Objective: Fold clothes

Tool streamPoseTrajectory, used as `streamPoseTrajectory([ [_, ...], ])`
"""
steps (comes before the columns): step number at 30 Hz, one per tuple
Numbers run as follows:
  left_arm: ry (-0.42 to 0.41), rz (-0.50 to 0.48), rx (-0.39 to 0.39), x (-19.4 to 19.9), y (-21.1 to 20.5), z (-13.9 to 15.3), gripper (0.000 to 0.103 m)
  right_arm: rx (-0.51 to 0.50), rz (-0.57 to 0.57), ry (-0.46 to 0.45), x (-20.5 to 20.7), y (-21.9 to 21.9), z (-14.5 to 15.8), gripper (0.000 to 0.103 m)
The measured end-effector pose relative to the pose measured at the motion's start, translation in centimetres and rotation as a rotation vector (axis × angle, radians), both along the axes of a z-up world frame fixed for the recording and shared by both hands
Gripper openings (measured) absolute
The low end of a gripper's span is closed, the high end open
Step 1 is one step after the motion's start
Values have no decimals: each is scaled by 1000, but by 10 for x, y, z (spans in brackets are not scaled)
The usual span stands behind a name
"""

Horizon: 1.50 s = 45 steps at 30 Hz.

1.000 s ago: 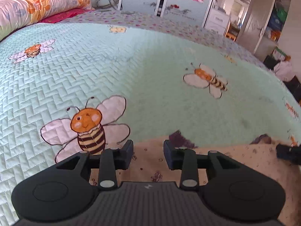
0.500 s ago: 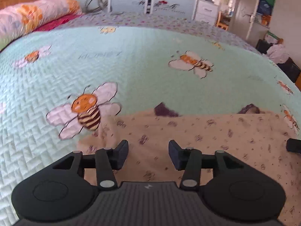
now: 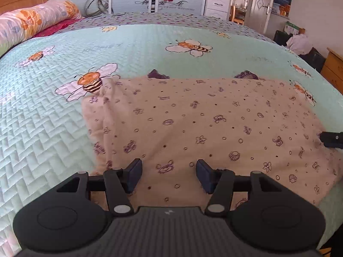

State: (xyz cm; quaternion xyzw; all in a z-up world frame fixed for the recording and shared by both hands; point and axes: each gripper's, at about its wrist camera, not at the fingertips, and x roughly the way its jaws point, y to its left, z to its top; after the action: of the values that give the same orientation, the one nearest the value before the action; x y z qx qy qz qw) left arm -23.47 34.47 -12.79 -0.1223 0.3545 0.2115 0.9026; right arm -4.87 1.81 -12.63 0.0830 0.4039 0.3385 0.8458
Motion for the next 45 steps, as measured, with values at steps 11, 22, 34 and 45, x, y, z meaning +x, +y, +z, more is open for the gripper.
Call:
streamPoseTrajectory([
  [11,64,-114,75,-13,-54,-6,63,7,154,-35,-65,26,12,62],
  [22,-18,-115,141,-24,-63,20,69,-178,228,-256,-90,38,35,74],
  [34,36,-43,52,-68,-33,-4,69,-336,360,-309,-99,89,-14,78],
  [45,8,-74,2,-53,-46,-8,71,-313,202,-336,-98,35,3,78],
])
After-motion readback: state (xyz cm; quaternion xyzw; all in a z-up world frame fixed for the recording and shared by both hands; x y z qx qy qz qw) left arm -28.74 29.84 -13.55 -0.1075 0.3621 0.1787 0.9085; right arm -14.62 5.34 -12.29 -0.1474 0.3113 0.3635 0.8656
